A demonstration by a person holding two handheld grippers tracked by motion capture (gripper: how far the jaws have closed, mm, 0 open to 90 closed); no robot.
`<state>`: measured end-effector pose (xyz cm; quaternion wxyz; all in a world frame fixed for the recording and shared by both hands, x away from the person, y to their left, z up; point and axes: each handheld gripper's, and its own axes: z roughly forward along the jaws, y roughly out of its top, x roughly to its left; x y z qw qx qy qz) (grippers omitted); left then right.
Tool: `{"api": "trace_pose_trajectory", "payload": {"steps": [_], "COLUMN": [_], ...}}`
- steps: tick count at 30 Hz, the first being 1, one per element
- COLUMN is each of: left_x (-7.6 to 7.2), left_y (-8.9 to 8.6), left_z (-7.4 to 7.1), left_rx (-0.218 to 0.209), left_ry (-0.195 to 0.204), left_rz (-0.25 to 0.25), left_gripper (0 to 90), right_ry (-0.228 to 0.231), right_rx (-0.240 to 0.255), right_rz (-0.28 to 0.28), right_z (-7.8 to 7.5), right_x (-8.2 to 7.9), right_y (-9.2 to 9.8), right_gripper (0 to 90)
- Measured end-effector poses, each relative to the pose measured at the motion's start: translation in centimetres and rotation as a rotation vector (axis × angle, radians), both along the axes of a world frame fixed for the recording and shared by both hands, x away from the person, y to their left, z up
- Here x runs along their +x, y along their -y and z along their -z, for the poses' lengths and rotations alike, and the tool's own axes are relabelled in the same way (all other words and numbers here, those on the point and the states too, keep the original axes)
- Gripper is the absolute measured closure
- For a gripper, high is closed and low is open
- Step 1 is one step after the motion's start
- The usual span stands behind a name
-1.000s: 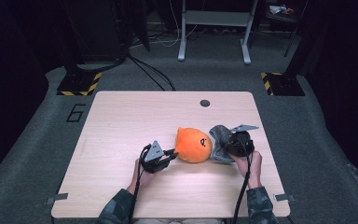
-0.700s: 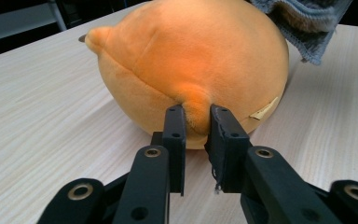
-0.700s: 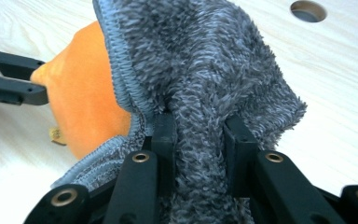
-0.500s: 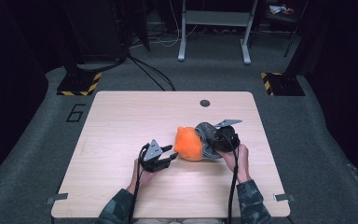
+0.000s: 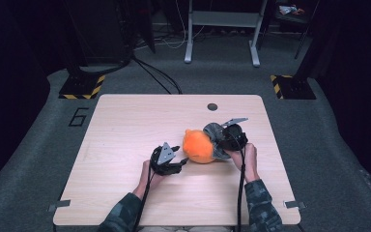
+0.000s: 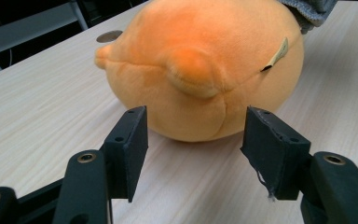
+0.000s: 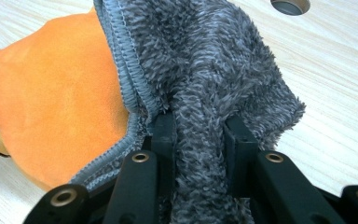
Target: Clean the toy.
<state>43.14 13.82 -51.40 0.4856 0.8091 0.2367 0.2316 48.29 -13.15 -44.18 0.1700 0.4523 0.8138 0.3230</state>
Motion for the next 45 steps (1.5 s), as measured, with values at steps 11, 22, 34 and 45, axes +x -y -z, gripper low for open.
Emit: {"api": "trace_pose_trajectory", "payload": {"steps": [11,22,34,45], "left_x": [0.3,-1.0,-1.3,-1.4], "left_y": [1.1,0.9,0.4,0.3], "left_z": [0.0,-1.6,-0.8,-0.6], "left_rx": [-0.025,-0.075,-0.129,-0.141], "left_ry": [0.013,-0.005,0.014,0.019], "left_rz": [-0.009,0.04,0.052,0.067], "left_gripper": [79.8,83.1,83.0,83.1], "right_ry": [0.013,0.091,0.042,0.055], "right_rx": [0.03,0.037,-0.037,-0.046], "right_rz": [0.004,-0.029,-0.205,-0.18], "right_z": [-0.1,-4.0,-3.9,-3.6], "right_x": [-0.1,-2.5,-1.7,-2.1], "right_y": [0.6,-0.2,-7.4,-6.2], "right_gripper": [69.8,69.8,69.7,69.5]}}
